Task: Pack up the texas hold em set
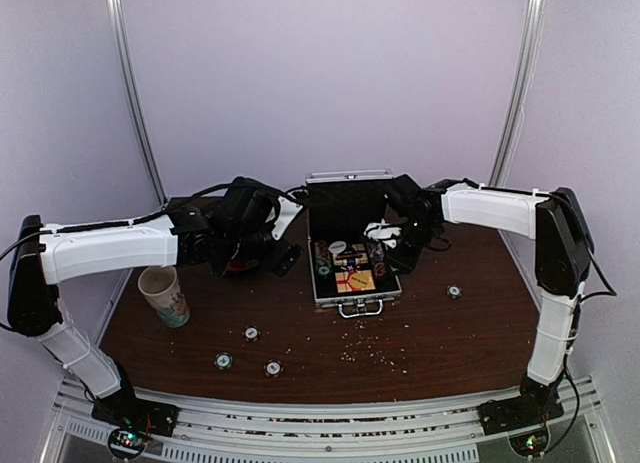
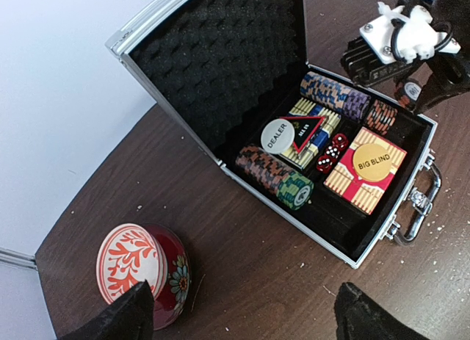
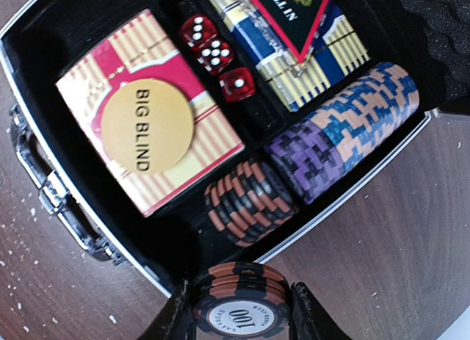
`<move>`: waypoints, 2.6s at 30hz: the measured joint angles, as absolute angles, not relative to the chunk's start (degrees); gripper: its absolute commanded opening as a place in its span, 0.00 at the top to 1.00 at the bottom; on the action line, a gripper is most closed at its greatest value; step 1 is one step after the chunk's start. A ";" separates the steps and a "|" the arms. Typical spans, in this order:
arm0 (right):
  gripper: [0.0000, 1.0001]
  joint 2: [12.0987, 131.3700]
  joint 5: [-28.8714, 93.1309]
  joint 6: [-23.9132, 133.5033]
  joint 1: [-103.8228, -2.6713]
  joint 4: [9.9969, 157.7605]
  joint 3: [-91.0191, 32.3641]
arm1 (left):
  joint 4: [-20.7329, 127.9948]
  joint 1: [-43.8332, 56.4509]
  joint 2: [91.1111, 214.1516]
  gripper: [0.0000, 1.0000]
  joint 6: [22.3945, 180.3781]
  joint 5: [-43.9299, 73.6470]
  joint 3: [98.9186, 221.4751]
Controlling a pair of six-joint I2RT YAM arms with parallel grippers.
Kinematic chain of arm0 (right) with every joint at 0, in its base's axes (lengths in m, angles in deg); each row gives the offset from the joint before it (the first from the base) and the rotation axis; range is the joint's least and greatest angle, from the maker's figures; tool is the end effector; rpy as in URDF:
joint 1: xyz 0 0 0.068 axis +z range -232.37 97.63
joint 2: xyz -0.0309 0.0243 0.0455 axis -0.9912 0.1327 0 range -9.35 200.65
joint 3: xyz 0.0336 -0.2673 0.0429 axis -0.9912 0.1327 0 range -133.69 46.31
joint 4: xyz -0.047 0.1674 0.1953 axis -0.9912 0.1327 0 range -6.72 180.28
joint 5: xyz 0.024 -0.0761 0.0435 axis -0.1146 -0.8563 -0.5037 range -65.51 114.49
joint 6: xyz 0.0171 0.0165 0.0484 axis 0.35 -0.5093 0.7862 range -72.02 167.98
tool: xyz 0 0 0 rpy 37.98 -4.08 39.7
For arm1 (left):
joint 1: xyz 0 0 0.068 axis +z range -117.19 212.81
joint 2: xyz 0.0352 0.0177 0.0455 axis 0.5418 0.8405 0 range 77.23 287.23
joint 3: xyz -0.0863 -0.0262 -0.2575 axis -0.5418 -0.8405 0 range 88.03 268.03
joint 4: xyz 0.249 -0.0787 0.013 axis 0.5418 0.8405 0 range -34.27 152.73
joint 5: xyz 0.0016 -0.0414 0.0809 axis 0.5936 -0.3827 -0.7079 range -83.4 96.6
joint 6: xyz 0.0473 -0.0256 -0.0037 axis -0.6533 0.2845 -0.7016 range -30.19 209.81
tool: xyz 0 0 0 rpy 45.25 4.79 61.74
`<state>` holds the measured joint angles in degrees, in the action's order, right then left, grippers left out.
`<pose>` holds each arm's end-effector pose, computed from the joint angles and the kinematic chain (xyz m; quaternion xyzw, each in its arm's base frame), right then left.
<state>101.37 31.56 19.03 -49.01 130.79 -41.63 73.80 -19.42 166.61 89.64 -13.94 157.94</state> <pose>0.3312 0.2234 0.2180 -0.5178 0.8360 0.0673 0.1684 0.2262 -0.2715 0.2870 0.3190 0.8268 -0.0472 0.4609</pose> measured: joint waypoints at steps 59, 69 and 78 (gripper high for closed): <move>0.41 99.62 28.15 21.41 -47.37 107.29 -27.30 | 73.82 -19.42 166.70 0.13 89.64 -13.96 157.94; 0.41 99.62 27.47 21.41 -49.73 109.11 -29.50 | 73.82 -19.42 166.72 0.13 89.64 -13.96 157.94; 0.41 99.62 29.02 21.44 -50.87 111.18 -31.80 | 73.86 -19.42 166.92 0.13 89.64 -13.96 157.96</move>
<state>99.62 29.02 21.44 -50.87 111.18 -31.80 73.86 -19.42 166.92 89.64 -13.96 157.96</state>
